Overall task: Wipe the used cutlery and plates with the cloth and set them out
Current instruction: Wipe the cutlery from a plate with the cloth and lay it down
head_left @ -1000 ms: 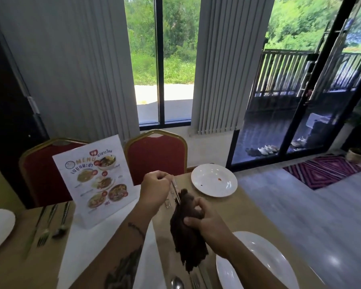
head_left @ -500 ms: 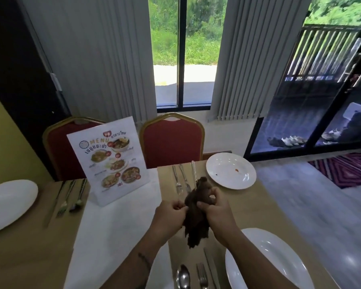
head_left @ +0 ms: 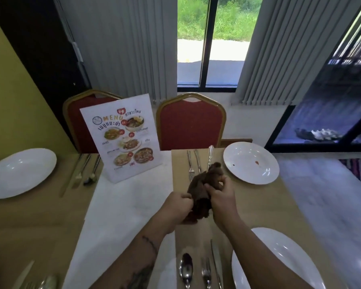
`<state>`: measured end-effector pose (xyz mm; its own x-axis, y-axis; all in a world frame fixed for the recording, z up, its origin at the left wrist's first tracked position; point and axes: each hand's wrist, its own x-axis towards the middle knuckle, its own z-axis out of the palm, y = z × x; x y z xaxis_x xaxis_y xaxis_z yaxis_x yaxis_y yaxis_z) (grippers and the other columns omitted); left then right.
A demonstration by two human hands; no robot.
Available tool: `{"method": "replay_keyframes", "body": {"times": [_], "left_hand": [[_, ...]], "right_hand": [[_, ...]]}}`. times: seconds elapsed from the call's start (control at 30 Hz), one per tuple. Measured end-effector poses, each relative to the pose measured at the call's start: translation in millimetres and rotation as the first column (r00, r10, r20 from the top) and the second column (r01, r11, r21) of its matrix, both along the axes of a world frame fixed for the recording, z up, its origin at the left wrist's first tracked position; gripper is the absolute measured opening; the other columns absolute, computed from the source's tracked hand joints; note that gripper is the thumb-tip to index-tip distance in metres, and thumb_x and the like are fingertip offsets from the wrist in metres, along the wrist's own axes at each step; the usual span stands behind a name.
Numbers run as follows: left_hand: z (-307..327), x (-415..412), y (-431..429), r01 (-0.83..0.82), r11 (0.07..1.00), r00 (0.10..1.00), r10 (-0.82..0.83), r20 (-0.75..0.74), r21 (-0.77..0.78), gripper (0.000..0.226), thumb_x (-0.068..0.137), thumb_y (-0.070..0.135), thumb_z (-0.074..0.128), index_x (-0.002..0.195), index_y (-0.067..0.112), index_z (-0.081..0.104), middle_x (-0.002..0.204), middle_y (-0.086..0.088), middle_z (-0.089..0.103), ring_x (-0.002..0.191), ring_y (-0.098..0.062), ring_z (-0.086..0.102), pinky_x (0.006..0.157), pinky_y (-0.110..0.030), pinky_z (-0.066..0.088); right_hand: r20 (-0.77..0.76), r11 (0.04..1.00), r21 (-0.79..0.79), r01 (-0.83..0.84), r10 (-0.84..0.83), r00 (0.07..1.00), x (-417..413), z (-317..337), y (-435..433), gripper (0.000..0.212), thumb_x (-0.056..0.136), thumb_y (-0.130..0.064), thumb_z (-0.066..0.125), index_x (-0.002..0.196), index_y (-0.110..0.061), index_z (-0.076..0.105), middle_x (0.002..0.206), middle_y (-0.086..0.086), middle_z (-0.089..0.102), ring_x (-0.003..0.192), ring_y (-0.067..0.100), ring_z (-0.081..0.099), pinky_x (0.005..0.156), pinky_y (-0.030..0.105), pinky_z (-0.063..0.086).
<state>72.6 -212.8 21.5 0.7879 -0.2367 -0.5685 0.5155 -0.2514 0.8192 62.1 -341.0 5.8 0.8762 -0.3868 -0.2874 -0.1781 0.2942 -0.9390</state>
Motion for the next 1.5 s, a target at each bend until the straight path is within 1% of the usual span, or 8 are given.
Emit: {"method": "replay_keyframes", "body": {"times": [0.33, 0.47, 0.57, 0.67, 0.8, 0.97, 1.2, 1.5], "left_hand": [[-17.2, 7.3, 1.7, -0.228, 0.961, 0.961, 0.196, 0.197, 0.156, 0.007, 0.078, 0.008, 0.071, 0.076, 0.014, 0.075, 0.074, -0.009, 0.074, 0.071, -0.025, 0.073, 0.066, -0.044, 0.063], [-21.4, 10.1, 6.7, -0.309, 0.939, 0.933, 0.268, 0.241, 0.152, 0.012, 0.081, 0.005, 0.072, 0.073, 0.014, 0.072, 0.070, -0.006, 0.073, 0.069, -0.021, 0.073, 0.068, -0.041, 0.064], [-24.2, 13.7, 3.3, -0.288, 0.945, 0.934, 0.241, 0.263, 0.155, 0.002, 0.086, 0.016, 0.073, 0.084, 0.015, 0.073, 0.082, -0.004, 0.073, 0.078, -0.019, 0.071, 0.070, -0.034, 0.063], [-27.9, 20.0, 1.6, -0.300, 0.945, 0.936, 0.267, 0.230, 0.127, 0.008, 0.086, 0.012, 0.069, 0.082, 0.017, 0.074, 0.083, -0.004, 0.073, 0.081, -0.021, 0.071, 0.075, -0.037, 0.063], [-38.2, 38.2, 5.3, -0.415, 0.901, 0.905, 0.394, 0.157, 0.129, 0.013, 0.083, 0.004, 0.065, 0.076, 0.013, 0.072, 0.073, -0.009, 0.073, 0.075, -0.025, 0.073, 0.075, -0.041, 0.063], [-62.1, 75.3, 6.1, -0.494, 0.843, 0.869, 0.482, 0.108, 0.213, 0.007, 0.069, 0.005, 0.072, 0.065, 0.010, 0.073, 0.073, -0.013, 0.074, 0.076, -0.029, 0.072, 0.075, -0.047, 0.063], [-89.6, 108.2, -10.2, -0.517, 0.822, 0.847, 0.532, 0.002, 0.239, 0.029, 0.070, 0.018, 0.084, 0.089, 0.000, 0.073, 0.084, -0.016, 0.074, 0.077, -0.027, 0.072, 0.073, -0.034, 0.061], [-99.7, 120.7, -19.4, -0.498, 0.819, 0.858, 0.513, 0.022, 0.285, 0.018, 0.081, 0.021, 0.078, 0.084, 0.004, 0.073, 0.074, -0.009, 0.074, 0.069, -0.018, 0.071, 0.065, -0.027, 0.055]], "right_hand": [[-0.034, 0.996, -0.092, 0.002, -0.006, 0.999, 11.8, -3.5, -16.4, 0.029, 0.093, 0.006, 0.060, 0.114, -0.013, 0.054, 0.103, 0.008, 0.067, 0.098, 0.025, 0.069, 0.071, 0.029, 0.058], [-0.074, 0.998, -0.030, -0.058, 0.056, 0.996, 16.7, -12.9, -27.3, 0.027, 0.091, 0.006, 0.061, 0.109, -0.013, 0.055, 0.111, 0.017, 0.068, 0.103, 0.034, 0.069, 0.090, 0.048, 0.058], [-0.142, 0.983, -0.038, -0.178, 0.171, 0.975, 17.4, -18.8, -15.6, 0.028, 0.090, 0.006, 0.063, 0.112, -0.007, 0.052, 0.110, 0.019, 0.069, 0.099, 0.037, 0.070, 0.088, 0.054, 0.059], [-0.165, 0.969, -0.193, -0.156, 0.124, 0.978, 22.2, -20.3, -7.9, 0.027, 0.086, 0.006, 0.064, 0.101, -0.011, 0.050, 0.104, 0.022, 0.068, 0.089, 0.033, 0.070, 0.076, 0.046, 0.062], [-0.226, 0.939, -0.321, -0.122, 0.049, 0.973, 29.5, -11.7, -22.4, 0.029, 0.085, -0.001, 0.061, 0.099, -0.022, 0.048, 0.104, 0.013, 0.063, 0.093, 0.030, 0.066, 0.081, 0.052, 0.060], [-0.249, 0.916, -0.332, -0.225, 0.145, 0.958, 24.7, -5.7, -48.2, 0.029, 0.090, 0.000, 0.062, 0.105, -0.020, 0.048, 0.105, 0.011, 0.062, 0.091, 0.025, 0.065, 0.065, 0.031, 0.052], [-0.313, 0.875, -0.404, -0.267, 0.142, 0.939, 4.3, -18.8, -81.8, 0.026, 0.087, 0.001, 0.064, 0.097, -0.018, 0.049, 0.099, 0.012, 0.065, 0.089, 0.025, 0.065, 0.067, 0.033, 0.051], [-0.331, 0.886, -0.384, -0.261, 0.132, 0.934, -5.9, -26.3, -106.6, 0.025, 0.089, 0.001, 0.064, 0.098, -0.018, 0.050, 0.100, 0.011, 0.065, 0.091, 0.026, 0.065, 0.063, 0.028, 0.047]]}}
